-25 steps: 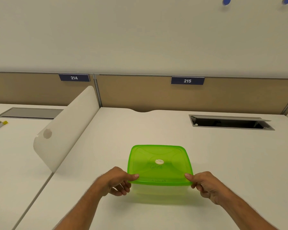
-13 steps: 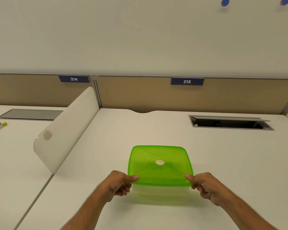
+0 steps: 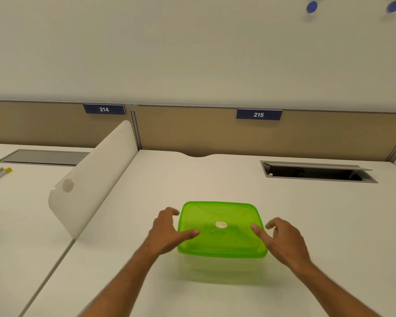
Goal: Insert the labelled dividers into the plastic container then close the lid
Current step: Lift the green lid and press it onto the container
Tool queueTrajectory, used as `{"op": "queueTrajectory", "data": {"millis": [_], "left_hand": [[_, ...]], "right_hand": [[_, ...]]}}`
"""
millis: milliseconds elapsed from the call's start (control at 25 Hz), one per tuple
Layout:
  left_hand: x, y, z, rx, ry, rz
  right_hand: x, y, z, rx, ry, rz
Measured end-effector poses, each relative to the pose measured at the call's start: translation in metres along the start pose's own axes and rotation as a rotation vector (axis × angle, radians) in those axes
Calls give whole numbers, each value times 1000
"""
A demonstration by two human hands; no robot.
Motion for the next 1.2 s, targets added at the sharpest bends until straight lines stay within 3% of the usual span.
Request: {"op": "queueTrajectory", "data": {"millis": [80,120,320,560,1200], "left_hand": [[-3,13,-29,156,239,-69],[-4,25,-40,254,319,-72],[3,79,-38,592,338,79],[2,93,-29,684,336,99],[7,99,-19,672,367,52]], "right_hand": [[-1,-1,31,-36,-178,-118],[-4,6,46,-76,-262,-98],[-13,48,89,-264,-509,152],[-16,58,92,-378,-542,166],[-14,65,93,-391,-540,161]]}}
Point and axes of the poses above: each hand's wrist, its own x-axis towards the middle knuckle, its own y-axis out of the palm, z = x × y, the point moved 9 cm from there along x, towards the middle knuckle, and after that the axes turned 15 degrees about -x, right-handed, at the moved point
